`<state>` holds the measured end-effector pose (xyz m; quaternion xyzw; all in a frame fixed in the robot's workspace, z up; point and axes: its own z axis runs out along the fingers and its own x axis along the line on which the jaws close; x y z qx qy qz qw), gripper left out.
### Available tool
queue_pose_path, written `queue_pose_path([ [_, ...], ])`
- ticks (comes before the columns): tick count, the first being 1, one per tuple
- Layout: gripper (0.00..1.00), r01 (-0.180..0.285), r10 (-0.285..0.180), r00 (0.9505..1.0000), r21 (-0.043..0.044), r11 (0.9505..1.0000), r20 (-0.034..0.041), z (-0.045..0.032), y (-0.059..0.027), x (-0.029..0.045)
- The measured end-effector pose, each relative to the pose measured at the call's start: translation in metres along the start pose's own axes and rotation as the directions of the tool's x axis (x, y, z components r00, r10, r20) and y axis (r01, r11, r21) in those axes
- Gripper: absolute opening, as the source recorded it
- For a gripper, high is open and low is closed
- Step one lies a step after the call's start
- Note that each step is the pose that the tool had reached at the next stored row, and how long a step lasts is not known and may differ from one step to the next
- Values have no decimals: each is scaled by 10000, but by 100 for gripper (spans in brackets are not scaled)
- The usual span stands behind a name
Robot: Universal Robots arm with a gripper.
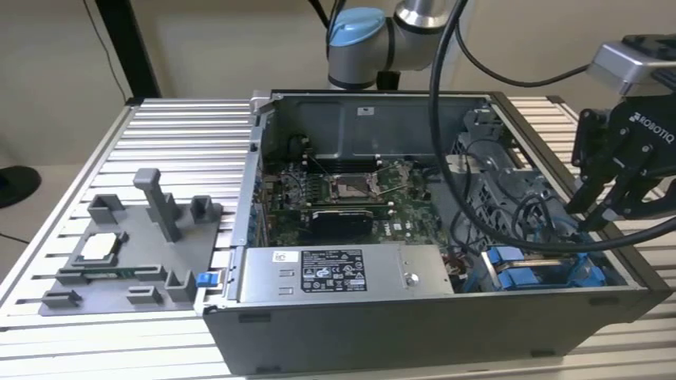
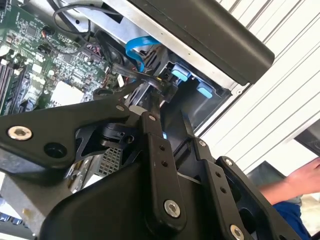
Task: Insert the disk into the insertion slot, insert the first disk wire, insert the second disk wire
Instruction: 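Insert the first disk wire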
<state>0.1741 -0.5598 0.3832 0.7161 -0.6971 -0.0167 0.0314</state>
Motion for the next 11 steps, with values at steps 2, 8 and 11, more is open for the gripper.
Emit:
queue_pose_path([
  [2,0,13,-13,10000,-17,10000,-1,0,-4,2],
  [8,100,47,-47,10000,-61,10000,-2,-1,-12,5],
  [11,100,93,-93,10000,-75,9999,-3,0,-23,10],
])
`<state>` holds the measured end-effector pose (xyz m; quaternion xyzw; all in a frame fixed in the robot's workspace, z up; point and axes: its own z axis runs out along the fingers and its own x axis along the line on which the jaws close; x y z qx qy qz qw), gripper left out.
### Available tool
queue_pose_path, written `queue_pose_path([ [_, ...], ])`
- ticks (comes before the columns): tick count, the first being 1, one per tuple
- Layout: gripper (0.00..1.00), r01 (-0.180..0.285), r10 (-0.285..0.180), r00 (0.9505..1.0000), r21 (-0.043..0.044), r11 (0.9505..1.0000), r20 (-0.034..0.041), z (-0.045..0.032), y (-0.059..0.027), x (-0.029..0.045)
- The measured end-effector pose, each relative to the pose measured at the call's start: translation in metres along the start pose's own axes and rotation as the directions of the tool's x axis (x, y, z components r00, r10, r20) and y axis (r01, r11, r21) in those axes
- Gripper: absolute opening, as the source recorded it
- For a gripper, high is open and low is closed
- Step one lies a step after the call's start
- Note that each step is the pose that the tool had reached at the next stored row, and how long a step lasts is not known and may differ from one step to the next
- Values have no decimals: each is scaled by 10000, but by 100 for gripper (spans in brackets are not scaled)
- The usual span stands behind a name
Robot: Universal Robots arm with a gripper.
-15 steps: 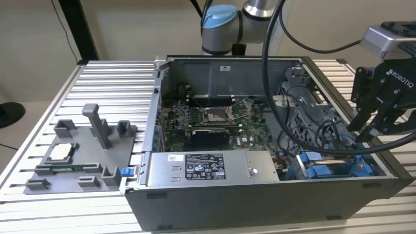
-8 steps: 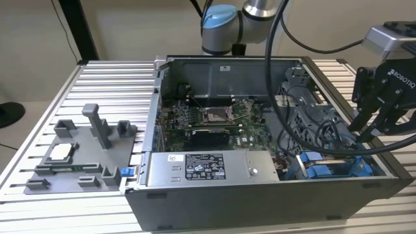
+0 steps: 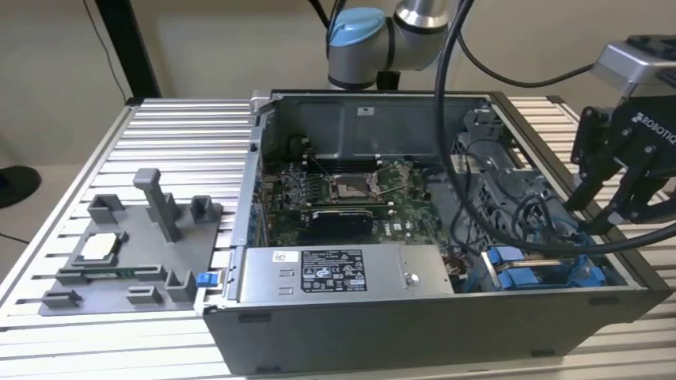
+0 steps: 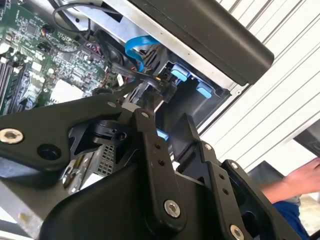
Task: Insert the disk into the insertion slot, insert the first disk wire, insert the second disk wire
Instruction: 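Insert the first disk wire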
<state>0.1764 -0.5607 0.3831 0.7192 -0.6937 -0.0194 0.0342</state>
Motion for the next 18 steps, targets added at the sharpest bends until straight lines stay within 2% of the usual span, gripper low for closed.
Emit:
queue_pose_path([
  [11,100,286,-286,9996,-22,9996,-21,14,-86,28],
  [18,100,411,-411,9992,-126,9991,-19,55,-185,41],
])
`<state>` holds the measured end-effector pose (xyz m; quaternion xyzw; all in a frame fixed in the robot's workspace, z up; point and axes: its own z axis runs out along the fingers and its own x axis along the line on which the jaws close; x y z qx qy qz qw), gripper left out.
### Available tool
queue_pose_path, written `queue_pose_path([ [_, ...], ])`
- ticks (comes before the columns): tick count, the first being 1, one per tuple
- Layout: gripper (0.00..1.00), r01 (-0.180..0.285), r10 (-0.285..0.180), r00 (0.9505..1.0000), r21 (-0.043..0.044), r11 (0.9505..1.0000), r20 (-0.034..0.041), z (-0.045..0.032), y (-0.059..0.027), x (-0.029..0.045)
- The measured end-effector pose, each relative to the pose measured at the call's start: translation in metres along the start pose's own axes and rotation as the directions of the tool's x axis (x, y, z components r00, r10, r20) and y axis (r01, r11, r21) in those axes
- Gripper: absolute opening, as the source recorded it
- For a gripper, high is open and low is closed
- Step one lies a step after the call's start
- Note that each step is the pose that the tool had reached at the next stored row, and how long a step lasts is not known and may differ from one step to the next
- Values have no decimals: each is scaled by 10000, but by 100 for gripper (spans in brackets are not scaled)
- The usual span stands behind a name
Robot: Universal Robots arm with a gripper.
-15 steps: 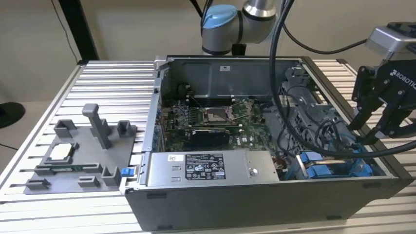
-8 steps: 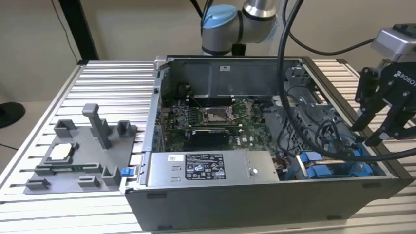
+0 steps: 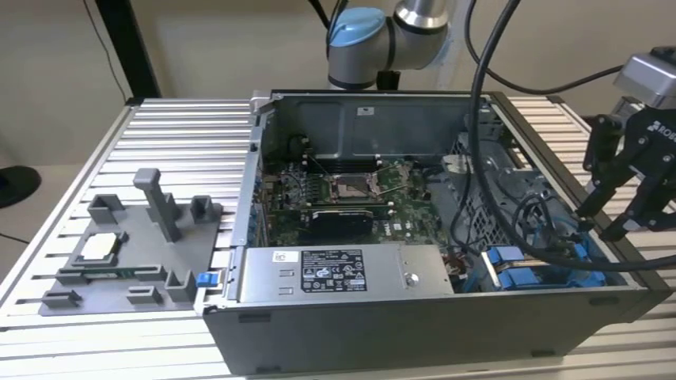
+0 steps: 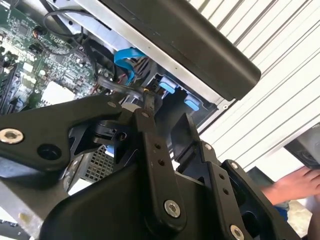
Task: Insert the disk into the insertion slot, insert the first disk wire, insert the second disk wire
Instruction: 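Insert the first disk wire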
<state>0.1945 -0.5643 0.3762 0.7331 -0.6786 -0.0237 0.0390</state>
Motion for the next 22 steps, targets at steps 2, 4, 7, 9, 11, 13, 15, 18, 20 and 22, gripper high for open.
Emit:
queue_pose_path([
  [2,100,24,-24,10000,-98,9999,14,10,-13,4],
  [4,100,54,-53,10000,-236,9997,30,17,-15,7],
  [7,100,89,-87,9999,-448,9990,50,23,-16,9],
  [9,100,95,-92,9999,-532,9985,57,23,-15,8],
  [11,100,96,-93,9999,-538,9985,59,24,-16,9],
  [13,100,97,-94,9999,-539,9985,59,24,-16,9],
  [15,100,97,-94,9999,-554,9984,60,23,-16,9],
  [18,100,98,-94,9999,-574,9983,62,24,-16,9],
  [20,100,98,-94,9999,-576,9983,62,23,-16,9],
  [22,100,98,-94,9999,-576,9983,62,24,-16,9],
])
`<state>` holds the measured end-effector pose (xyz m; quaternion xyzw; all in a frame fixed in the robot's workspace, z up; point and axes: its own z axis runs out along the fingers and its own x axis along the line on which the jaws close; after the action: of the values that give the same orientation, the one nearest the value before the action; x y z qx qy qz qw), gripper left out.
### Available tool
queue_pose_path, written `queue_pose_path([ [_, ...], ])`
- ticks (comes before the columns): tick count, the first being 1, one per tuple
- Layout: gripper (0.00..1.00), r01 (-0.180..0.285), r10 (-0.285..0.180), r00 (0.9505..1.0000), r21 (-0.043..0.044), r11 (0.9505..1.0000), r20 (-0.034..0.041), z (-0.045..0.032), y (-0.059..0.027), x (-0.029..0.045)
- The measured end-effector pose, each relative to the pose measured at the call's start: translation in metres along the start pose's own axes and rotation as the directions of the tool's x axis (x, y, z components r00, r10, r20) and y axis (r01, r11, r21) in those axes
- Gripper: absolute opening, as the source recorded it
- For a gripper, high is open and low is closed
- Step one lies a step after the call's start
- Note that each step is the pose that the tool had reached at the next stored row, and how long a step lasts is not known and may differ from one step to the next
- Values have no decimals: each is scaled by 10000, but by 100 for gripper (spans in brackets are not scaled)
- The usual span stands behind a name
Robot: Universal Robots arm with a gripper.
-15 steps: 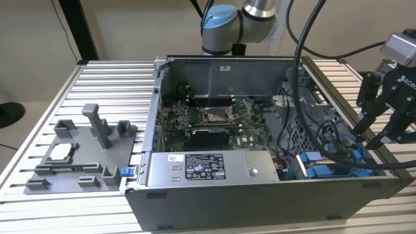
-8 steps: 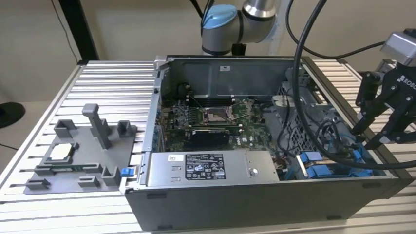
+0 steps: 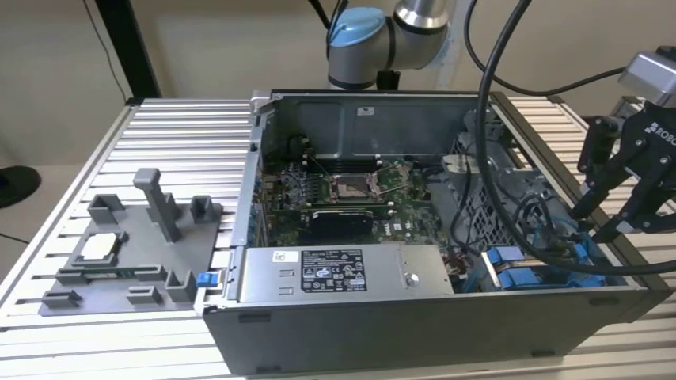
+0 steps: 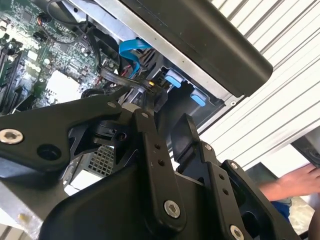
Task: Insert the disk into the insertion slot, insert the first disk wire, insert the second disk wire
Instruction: 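Insert the first disk wire, then insert the second disk wire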
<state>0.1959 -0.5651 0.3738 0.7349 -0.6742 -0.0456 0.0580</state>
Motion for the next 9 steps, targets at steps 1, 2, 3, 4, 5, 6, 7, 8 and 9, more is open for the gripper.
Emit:
queue_pose_path([
  [1,100,0,0,10000,0,10000,0,0,0,0],
  [2,100,0,0,10000,0,10000,0,0,0,0],
  [3,100,0,0,10000,0,10000,0,0,0,0],
  [4,100,0,0,10000,-1,10000,0,0,0,0],
  [5,100,-1,1,10000,-1,10000,0,0,0,0],
  [6,100,0,0,10000,-1,10000,0,0,0,0],
  [7,100,0,0,10000,-1,10000,1,1,-1,0],
  [8,100,0,0,10000,3,10000,2,1,-1,0],
  [9,100,1,-1,10000,21,10000,5,2,-1,0],
])
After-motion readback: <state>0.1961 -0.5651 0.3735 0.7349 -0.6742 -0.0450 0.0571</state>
